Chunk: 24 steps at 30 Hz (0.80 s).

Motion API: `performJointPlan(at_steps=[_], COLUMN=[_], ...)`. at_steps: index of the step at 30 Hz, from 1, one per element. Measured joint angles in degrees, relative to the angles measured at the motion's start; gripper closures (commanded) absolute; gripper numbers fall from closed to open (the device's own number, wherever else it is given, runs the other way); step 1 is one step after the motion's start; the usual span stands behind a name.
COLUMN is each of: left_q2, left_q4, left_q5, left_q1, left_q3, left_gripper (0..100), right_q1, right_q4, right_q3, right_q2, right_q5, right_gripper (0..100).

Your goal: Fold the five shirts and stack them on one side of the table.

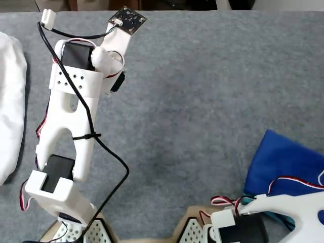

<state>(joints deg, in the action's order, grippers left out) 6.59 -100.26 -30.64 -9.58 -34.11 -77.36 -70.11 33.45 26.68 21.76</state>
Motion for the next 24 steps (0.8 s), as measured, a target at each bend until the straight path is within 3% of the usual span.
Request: performJointPlan(at_steps=[9, 13, 15, 24], left_q2=[0.0, 0.0, 0.0, 0.0], left_q4=[0.0, 0.0, 0.0, 0.0], left_q5=[0.0, 0.0, 0.8, 2.6], left_q1=[0.0, 0.0, 0.4, 8.2], left_q3=[0.0, 0.0, -0.5, -7.1], left_gripper=[98, 98, 98, 98], right_q1=[0.0, 2.6, 6.1, 31.9], right_q4=[-6.0, -12.5, -16.4, -27.1], right_q3=[-0.6, -7.6, -12.0, -30.8], right_q2=[0.0, 0.1, 0.4, 0.6], right_q5=[0.0, 0.1, 1.6, 10.2], right_gripper=[75.1, 91.7, 99.7, 99.4])
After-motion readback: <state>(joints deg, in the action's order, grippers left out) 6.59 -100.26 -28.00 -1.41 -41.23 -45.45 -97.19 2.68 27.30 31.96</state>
